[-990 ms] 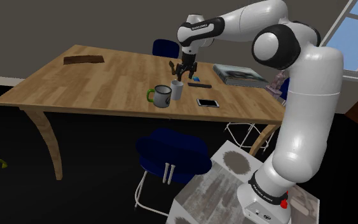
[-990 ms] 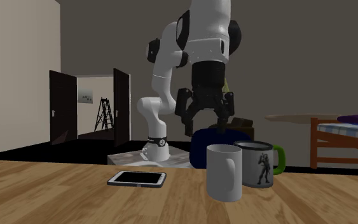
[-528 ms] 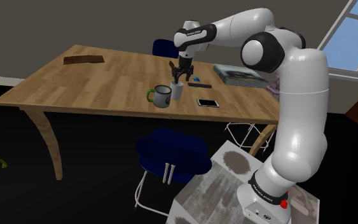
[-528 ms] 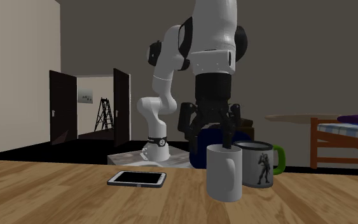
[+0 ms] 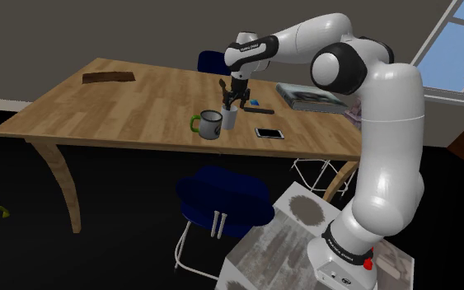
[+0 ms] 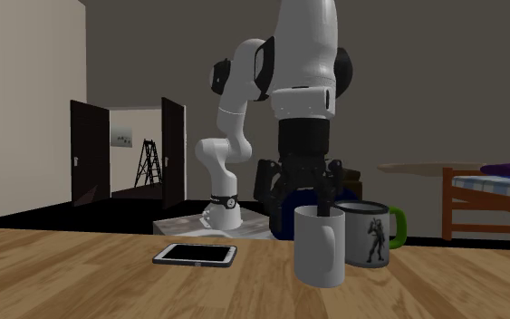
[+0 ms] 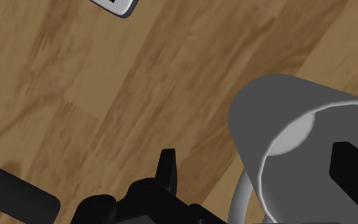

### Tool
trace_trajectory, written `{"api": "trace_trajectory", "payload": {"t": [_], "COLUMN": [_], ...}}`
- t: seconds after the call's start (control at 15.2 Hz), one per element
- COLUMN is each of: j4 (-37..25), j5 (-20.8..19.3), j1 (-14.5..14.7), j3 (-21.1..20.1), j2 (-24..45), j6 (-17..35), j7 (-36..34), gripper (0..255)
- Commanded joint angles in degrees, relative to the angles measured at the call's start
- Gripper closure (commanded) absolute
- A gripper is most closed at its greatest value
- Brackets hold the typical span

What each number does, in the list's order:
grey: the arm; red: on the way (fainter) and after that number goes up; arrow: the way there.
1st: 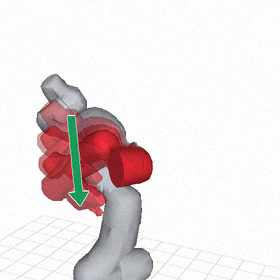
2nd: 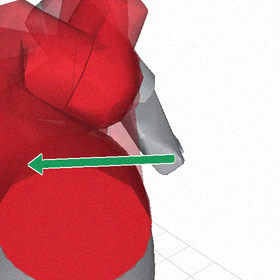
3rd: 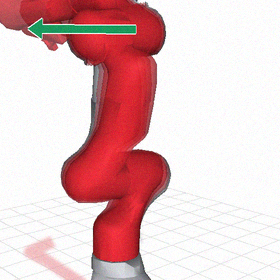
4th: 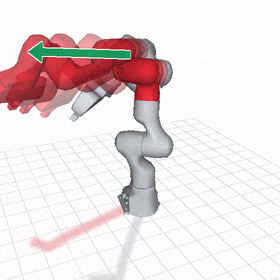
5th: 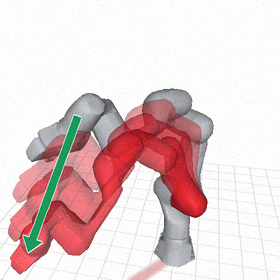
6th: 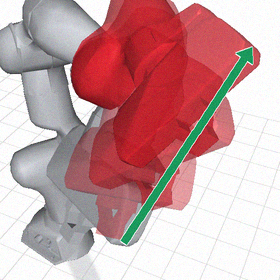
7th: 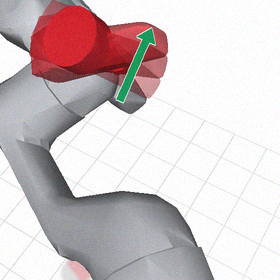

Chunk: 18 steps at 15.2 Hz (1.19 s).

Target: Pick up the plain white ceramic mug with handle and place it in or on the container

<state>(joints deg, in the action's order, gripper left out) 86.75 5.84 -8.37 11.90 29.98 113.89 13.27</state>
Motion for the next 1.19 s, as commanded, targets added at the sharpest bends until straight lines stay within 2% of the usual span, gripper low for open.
{"api": "trace_trajectory", "payload": {"t": [0.0,0.07,0.13,0.73,1.12], "j4": [0.02,0.01,0.01,0.02,-2.5], "j5": [0.0,0.0,0.0,0.0,-0.35], "j1": [0.0,0.0,0.0,0.0,0.02], "j3": [0.0,0.0,0.0,0.0,0.19], "j2": [-0.01,0.0,0.0,-0.01,-1.41], "j6": [0.02,0.01,0.01,0.02,-3.87], "j7": [0.0,0.0,0.0,0.0,-0.2], "gripper": [0,0,255,255,255]}}
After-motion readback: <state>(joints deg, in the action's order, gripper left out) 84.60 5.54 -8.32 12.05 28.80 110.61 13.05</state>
